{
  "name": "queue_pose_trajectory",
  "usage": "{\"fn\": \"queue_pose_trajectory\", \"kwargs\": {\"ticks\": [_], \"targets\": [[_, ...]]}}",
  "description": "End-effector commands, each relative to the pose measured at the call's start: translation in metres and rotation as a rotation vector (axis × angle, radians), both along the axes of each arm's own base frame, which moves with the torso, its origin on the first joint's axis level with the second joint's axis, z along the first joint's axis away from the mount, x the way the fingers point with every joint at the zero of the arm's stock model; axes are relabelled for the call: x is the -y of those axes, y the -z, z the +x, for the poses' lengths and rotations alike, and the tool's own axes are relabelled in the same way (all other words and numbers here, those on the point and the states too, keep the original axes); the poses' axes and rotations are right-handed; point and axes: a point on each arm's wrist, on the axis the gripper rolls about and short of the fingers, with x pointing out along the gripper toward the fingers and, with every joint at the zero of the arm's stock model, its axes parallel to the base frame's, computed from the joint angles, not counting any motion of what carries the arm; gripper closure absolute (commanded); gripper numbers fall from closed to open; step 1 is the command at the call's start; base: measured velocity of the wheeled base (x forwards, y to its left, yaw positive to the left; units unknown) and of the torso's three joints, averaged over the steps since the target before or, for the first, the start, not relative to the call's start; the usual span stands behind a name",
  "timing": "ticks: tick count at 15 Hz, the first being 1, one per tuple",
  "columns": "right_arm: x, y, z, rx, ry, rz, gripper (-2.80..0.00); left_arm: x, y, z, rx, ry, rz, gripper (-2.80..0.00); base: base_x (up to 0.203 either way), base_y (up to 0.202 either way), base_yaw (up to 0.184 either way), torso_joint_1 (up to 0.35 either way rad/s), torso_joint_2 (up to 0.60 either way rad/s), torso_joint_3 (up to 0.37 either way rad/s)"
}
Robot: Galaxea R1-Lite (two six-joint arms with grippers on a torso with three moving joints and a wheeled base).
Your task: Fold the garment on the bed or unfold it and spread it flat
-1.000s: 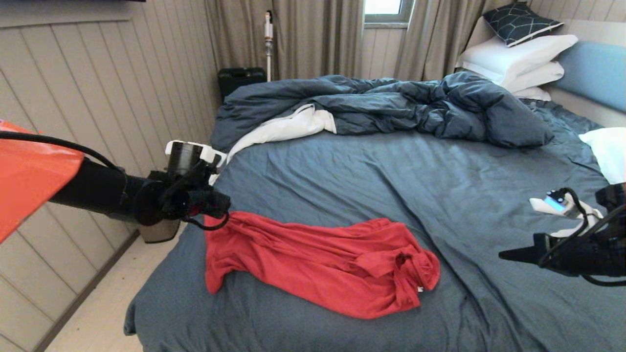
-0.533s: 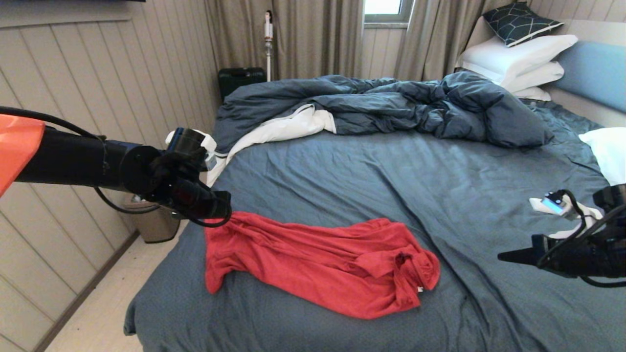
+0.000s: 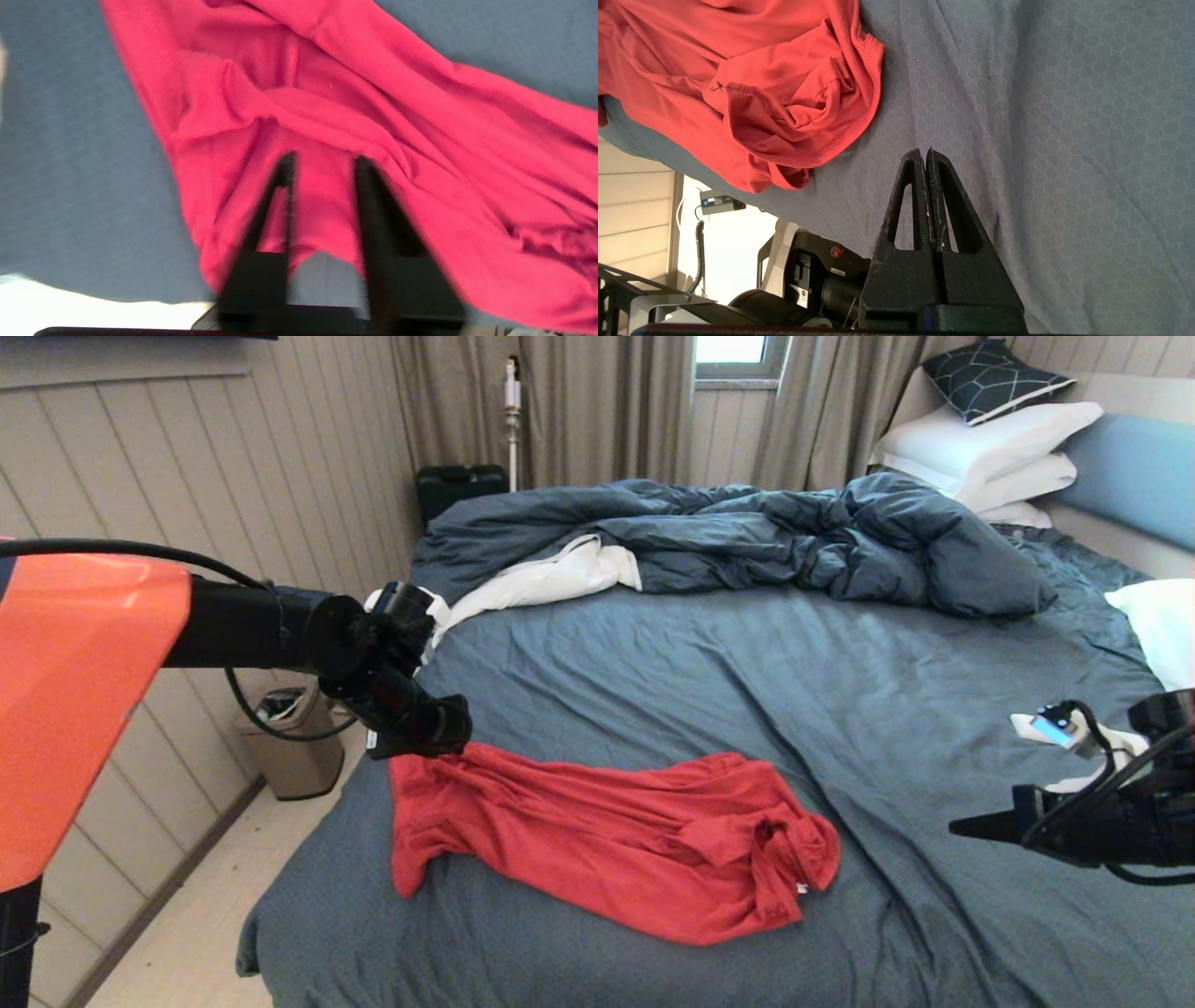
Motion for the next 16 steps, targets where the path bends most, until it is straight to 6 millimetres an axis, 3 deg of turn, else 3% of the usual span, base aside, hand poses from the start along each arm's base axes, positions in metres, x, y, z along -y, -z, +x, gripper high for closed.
{"fn": "queue_pose_trajectory", "kwargs": {"ticks": [1,6,14,15,16], "targets": [[0.000,0.001,0.001,-0.003,-0.003,0.004,0.00,0.000,0.015,0.009,-0.020,-0.015,0.010,-2.80,0.000,0.000,0.000,0.000,0.00,0.000],[0.000,0.002,0.000,-0.005,-0.003,0.004,0.00,-0.018,0.025,0.022,-0.031,-0.076,0.029,-2.80,0.000,0.000,0.000,0.000,0.00,0.000],[0.001,0.004,0.001,-0.011,-0.001,0.007,0.00,-0.017,0.043,0.027,-0.067,-0.076,0.036,-2.80,0.000,0.000,0.000,0.000,0.00,0.000],[0.001,0.004,0.002,-0.012,-0.001,0.007,0.00,-0.017,0.042,0.027,-0.066,-0.076,0.037,-1.73,0.000,0.000,0.000,0.000,0.00,0.000],[0.001,0.004,0.002,-0.014,-0.001,0.008,0.00,-0.017,0.042,0.027,-0.065,-0.077,0.037,0.00,0.000,0.000,0.000,0.000,0.00,0.000]]}}
